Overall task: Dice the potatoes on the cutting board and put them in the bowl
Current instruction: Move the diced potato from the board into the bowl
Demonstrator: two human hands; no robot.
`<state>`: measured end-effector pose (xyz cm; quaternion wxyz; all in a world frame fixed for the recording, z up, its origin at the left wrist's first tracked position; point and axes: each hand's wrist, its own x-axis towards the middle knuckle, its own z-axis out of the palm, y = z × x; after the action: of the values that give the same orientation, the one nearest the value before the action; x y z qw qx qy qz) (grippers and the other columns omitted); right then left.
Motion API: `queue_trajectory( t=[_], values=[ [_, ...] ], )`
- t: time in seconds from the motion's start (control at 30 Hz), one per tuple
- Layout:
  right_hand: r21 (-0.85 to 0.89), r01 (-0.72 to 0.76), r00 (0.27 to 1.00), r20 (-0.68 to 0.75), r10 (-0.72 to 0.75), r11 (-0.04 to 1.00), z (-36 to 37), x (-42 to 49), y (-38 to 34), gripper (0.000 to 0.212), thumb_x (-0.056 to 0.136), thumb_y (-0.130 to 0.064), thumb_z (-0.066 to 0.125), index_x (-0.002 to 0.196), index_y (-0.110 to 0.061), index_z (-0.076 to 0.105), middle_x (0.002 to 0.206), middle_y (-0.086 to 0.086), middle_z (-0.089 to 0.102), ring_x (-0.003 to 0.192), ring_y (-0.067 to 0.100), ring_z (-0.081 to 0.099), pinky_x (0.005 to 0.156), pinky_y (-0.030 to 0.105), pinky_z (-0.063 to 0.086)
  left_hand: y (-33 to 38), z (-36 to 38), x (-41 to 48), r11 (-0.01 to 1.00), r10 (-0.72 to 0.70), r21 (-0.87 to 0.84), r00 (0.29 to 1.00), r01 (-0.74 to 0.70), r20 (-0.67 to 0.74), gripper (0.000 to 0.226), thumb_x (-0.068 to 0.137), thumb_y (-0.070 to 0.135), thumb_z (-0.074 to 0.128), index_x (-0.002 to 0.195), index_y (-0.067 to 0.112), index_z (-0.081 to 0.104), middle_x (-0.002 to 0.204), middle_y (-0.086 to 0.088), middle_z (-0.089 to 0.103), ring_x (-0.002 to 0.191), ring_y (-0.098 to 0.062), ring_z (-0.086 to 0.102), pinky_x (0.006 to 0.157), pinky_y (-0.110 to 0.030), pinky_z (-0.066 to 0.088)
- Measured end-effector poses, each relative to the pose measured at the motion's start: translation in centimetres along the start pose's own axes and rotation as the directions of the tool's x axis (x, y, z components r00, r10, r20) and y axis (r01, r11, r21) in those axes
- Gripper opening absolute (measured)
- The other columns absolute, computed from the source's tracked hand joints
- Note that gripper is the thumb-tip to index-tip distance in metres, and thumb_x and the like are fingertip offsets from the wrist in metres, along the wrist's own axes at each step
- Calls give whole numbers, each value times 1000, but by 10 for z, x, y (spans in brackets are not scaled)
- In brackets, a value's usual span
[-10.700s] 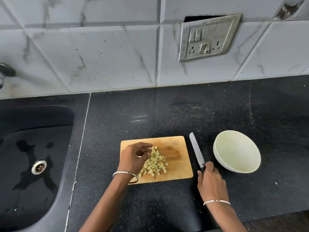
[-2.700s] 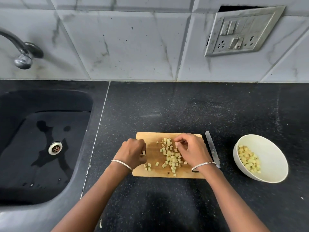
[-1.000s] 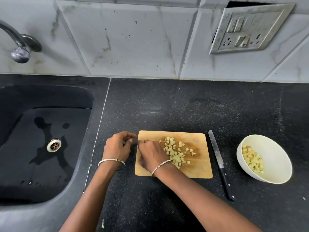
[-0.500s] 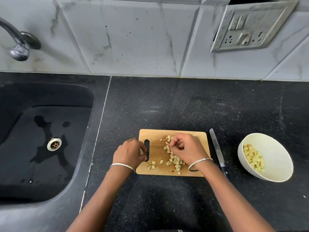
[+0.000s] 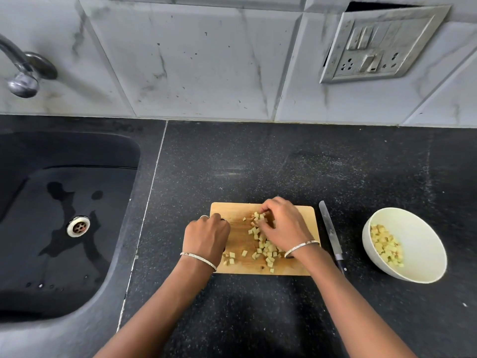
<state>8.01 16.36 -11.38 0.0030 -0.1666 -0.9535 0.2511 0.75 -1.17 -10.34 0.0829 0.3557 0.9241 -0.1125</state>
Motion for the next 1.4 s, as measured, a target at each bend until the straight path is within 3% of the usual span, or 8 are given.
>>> queue_trajectory(
  t=[0.2,0.43,0.57,0.73,1.0,1.1,1.23,1.4],
  values=[
    [-219,201,979,78,-188,955,15,5,-17,33,86,-41,65,113,-24,57,115,-5,52,104,17,45,90,34,46,-5,-9,12,995,95,20,993,-97,75,4,88,20,63,90,17,64,99,-2,62,93,-25,63,60,-32,40],
    [-306,197,980,68,-185,931,12,-3,-10,26,89,-37,57,108,-20,61,108,-4,54,99,18,44,87,35,44,-14,-9,34,972,235,-66,946,-226,225,11,85,16,62,91,7,66,103,-13,62,89,-34,63,60,-35,43],
    [-208,242,969,6,-246,948,7,-21,-25,16,87,-33,60,98,-22,60,103,-8,54,97,13,42,87,31,43,-19,-4,37,951,307,-35,928,-307,211,20,89,23,55,96,6,64,106,-13,59,89,-35,62,65,-37,46],
    [-48,463,882,120,-455,885,41,-52,-50,15,87,-28,60,95,-15,61,98,-1,57,97,17,48,86,33,47,-20,3,36,922,375,41,913,-386,162,27,94,27,47,108,8,59,111,-10,56,95,-35,63,74,-40,51],
    [-207,582,803,-2,-596,786,64,-51,-42,17,94,-20,52,88,-13,66,92,2,60,91,20,53,82,33,47,-20,5,39,916,396,7,905,-402,154,24,91,25,48,106,8,57,109,-9,55,91,-30,62,72,-36,48],
    [-267,528,825,-65,-562,806,53,-51,-26,14,94,-19,56,86,-14,67,88,-1,60,86,17,51,79,30,46,-28,4,41,911,366,-244,924,-332,109,22,86,27,54,99,10,59,103,-5,56,88,-28,59,70,-33,42],
    [-252,388,899,-107,-424,886,34,-55,0,12,88,-26,64,87,-14,67,93,-3,60,92,15,50,79,30,49,-22,9,37,777,332,-556,943,-295,-35,9,81,26,63,82,20,57,81,7,53,73,-14,52,64,-24,37],
    [77,94,982,-173,-79,993,2,-55,18,20,82,-36,69,95,-22,64,97,-13,57,95,5,54,84,28,51,5,10,30,684,336,-648,933,-335,-127,11,84,25,69,94,19,69,86,8,66,75,-9,59,69,-23,47]
  ],
)
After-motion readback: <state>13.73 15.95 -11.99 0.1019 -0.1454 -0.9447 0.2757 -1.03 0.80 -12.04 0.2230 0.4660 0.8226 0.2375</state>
